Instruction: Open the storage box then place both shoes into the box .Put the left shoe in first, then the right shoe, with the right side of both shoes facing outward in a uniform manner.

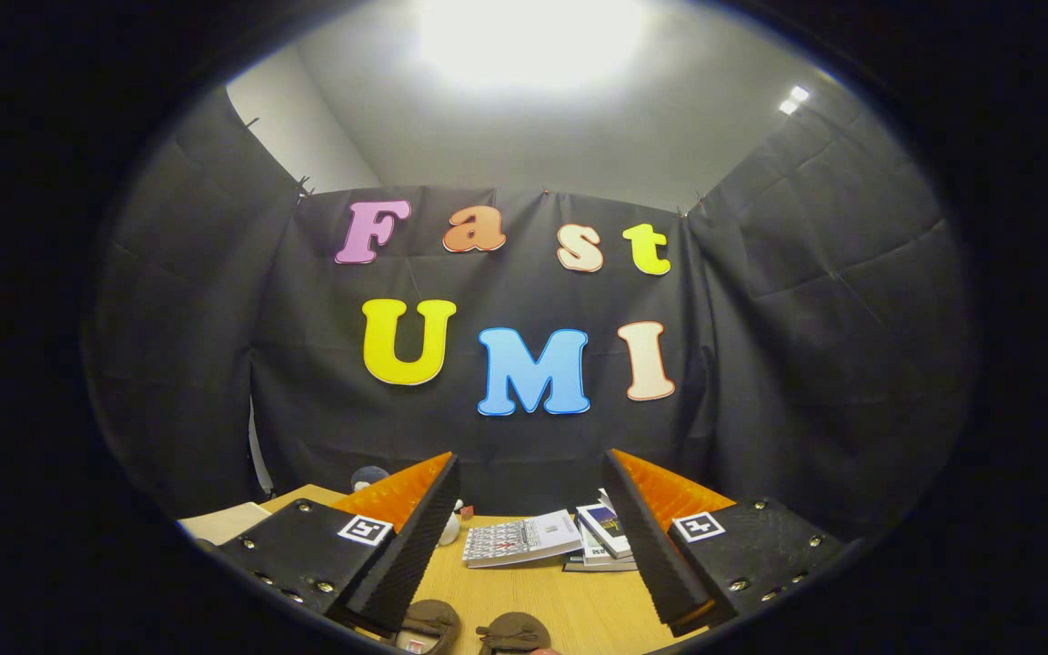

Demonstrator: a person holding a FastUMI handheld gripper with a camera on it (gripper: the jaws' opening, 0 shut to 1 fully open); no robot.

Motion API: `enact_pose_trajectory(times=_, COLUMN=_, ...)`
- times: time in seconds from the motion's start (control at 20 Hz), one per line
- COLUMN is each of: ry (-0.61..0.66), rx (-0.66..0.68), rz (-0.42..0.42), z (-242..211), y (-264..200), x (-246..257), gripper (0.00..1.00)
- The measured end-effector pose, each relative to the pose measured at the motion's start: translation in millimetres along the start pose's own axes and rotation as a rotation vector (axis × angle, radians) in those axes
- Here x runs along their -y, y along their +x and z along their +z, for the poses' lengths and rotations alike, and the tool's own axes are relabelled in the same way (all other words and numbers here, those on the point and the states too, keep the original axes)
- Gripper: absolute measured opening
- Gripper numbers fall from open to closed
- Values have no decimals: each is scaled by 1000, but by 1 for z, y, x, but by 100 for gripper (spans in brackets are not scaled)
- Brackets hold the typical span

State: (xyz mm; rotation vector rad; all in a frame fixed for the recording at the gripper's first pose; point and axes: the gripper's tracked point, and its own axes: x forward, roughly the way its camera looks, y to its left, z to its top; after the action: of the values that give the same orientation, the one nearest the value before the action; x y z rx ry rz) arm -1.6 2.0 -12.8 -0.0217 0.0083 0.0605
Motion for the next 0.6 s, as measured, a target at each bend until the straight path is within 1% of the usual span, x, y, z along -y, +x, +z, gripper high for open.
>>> enact_pose_trajectory(times=0.15, ry=25, rx=-13, rz=8, z=-7, y=-2, x=-2, gripper=96)
enact_pose_trajectory(times=0.35, ry=114, rx=-41, rz=49, z=-22, y=-7, x=-18, gripper=97)
enact_pose_trajectory(times=0.6, ry=265, rx=-107, rz=144, z=-47, y=-12, x=-52, gripper=98)
